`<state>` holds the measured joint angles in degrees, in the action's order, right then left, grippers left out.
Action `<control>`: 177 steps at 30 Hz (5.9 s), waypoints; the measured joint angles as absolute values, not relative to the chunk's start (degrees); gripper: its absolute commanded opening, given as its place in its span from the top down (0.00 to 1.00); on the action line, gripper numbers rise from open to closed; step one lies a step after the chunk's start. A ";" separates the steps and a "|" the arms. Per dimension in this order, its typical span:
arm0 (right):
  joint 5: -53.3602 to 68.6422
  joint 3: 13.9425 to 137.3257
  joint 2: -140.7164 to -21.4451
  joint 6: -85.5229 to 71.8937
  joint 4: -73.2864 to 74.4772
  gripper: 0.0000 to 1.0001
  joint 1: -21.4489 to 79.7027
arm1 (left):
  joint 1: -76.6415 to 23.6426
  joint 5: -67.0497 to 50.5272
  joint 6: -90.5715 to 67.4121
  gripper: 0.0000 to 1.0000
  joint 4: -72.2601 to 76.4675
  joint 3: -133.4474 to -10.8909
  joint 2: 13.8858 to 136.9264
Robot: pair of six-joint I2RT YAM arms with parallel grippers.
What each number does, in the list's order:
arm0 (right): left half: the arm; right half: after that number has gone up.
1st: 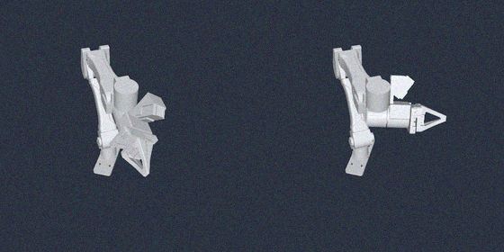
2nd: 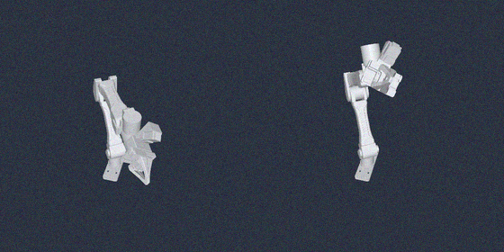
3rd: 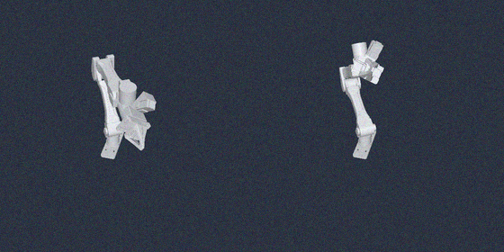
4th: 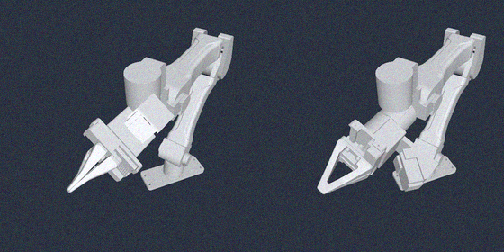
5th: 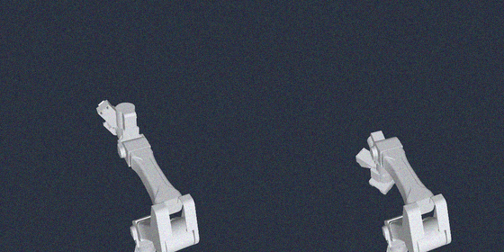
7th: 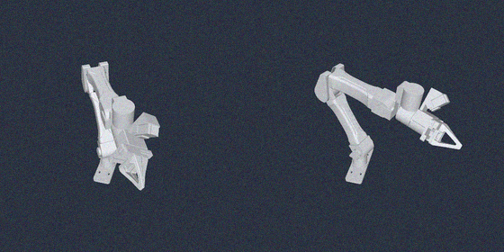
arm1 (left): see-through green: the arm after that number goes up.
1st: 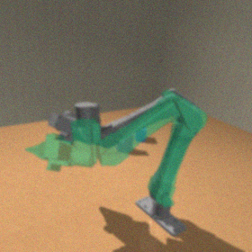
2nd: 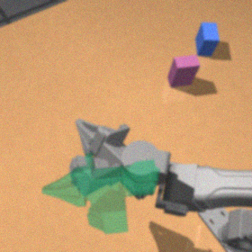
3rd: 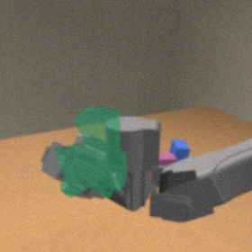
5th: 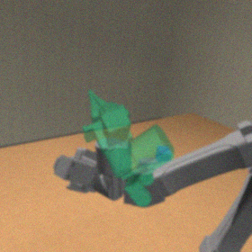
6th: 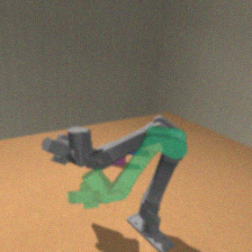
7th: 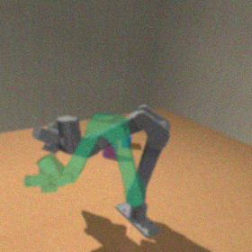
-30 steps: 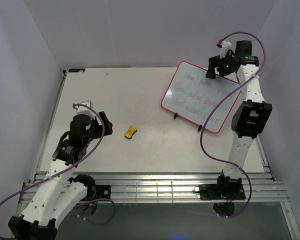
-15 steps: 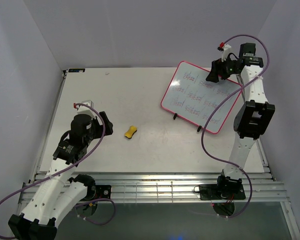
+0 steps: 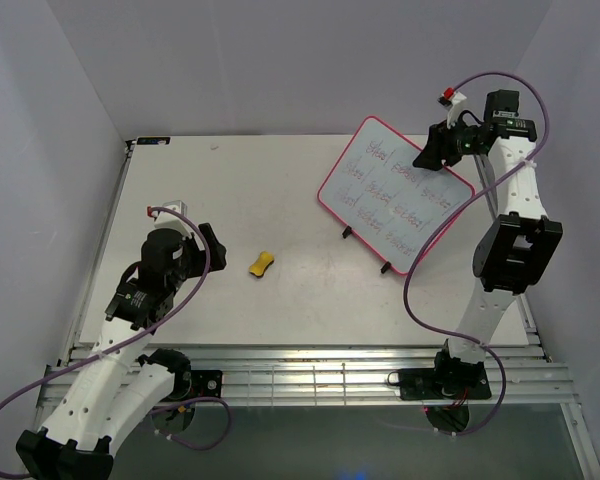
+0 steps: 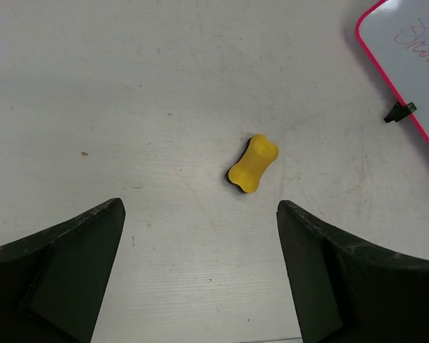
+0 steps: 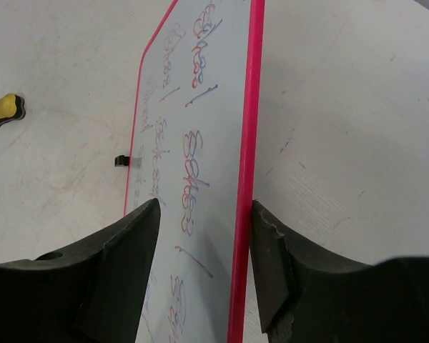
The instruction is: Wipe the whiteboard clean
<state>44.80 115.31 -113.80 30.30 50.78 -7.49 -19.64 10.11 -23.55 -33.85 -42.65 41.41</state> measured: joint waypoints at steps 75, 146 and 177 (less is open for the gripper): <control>35.81 82.48 -76.58 -6.09 29.21 0.92 9.06 | -19.73 9.89 -26.59 0.02 -33.63 -42.59 40.51; 28.73 50.28 -61.69 -17.06 16.29 0.92 19.25 | -27.24 0.69 -9.43 0.87 -27.68 -59.29 89.58; 31.48 46.24 -60.38 -22.11 11.27 0.92 17.74 | -38.63 -6.94 -14.46 0.93 14.85 -60.71 93.51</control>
